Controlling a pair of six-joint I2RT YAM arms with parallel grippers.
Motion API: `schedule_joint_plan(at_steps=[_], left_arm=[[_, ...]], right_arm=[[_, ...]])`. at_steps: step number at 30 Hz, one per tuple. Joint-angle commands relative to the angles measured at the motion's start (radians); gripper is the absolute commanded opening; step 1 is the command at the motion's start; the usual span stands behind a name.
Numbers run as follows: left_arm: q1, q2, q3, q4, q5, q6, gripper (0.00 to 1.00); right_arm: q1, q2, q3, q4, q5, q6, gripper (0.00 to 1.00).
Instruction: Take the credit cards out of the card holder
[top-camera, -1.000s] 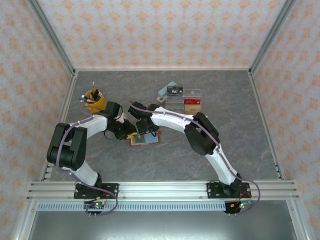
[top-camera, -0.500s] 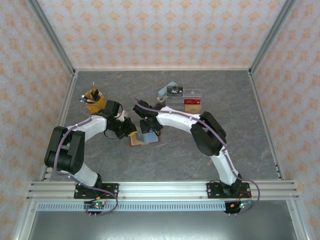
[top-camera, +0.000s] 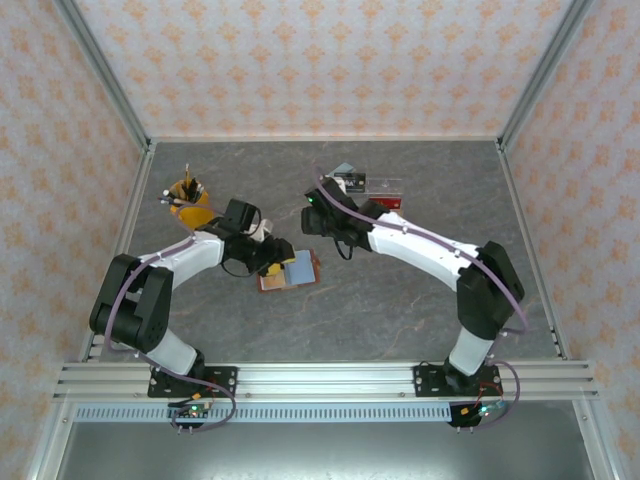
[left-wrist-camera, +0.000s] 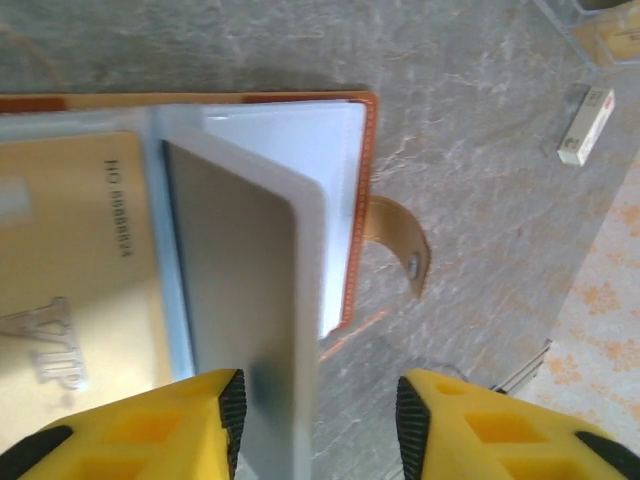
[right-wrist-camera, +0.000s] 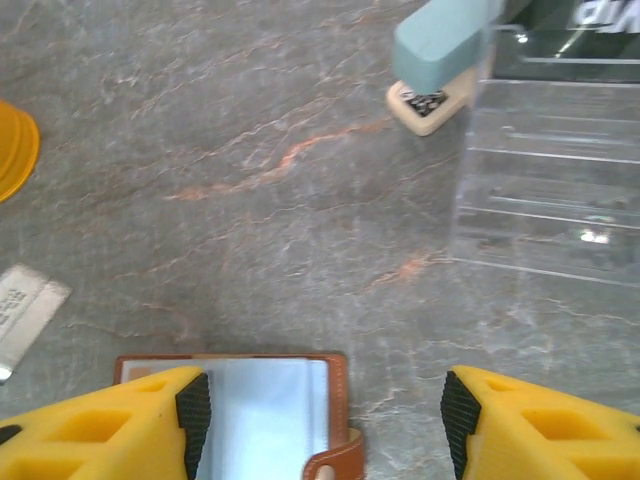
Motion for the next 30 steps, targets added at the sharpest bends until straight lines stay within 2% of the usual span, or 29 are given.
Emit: schedule_joint_plan(at_steps=[1, 5, 7, 12, 16, 23, 30], left_arm=[[-0.025, 0.009, 0.038, 0.040, 0.009, -0.054, 0.59], [-0.045, 0.016, 0.062, 0.026, -0.014, -0.068, 0.68], [-0.045, 0.012, 0.067, 0.024, -0.019, -0.063, 0.72], [-0.037, -0.010, 0.100, -0.066, -0.102, -0.028, 0.76], [0.008, -0.044, 0.066, -0.066, -0.147, -0.058, 0.76], [0.136, -0.113, -0.052, -0.047, -0.197, -0.129, 0.76], [0.151, -0.142, -0.068, -0.055, -0.200, -0.117, 0.76]], right_arm=[[-0.007, -0.077, -0.065, 0.060, 0.126, 0.004, 0.64], [-0.011, -0.142, -0.116, 0.089, 0.183, -0.004, 0.64], [-0.011, -0.152, -0.121, 0.089, 0.172, -0.016, 0.64], [-0.011, -0.140, -0.107, 0.080, 0.088, -0.036, 0.65], [-0.012, -0.112, -0.096, 0.089, -0.022, -0.058, 0.63], [0.020, 0.003, 0.000, 0.011, -0.136, -0.082, 0.52], [0.072, 0.213, 0.176, -0.146, -0.174, -0.079, 0.42]])
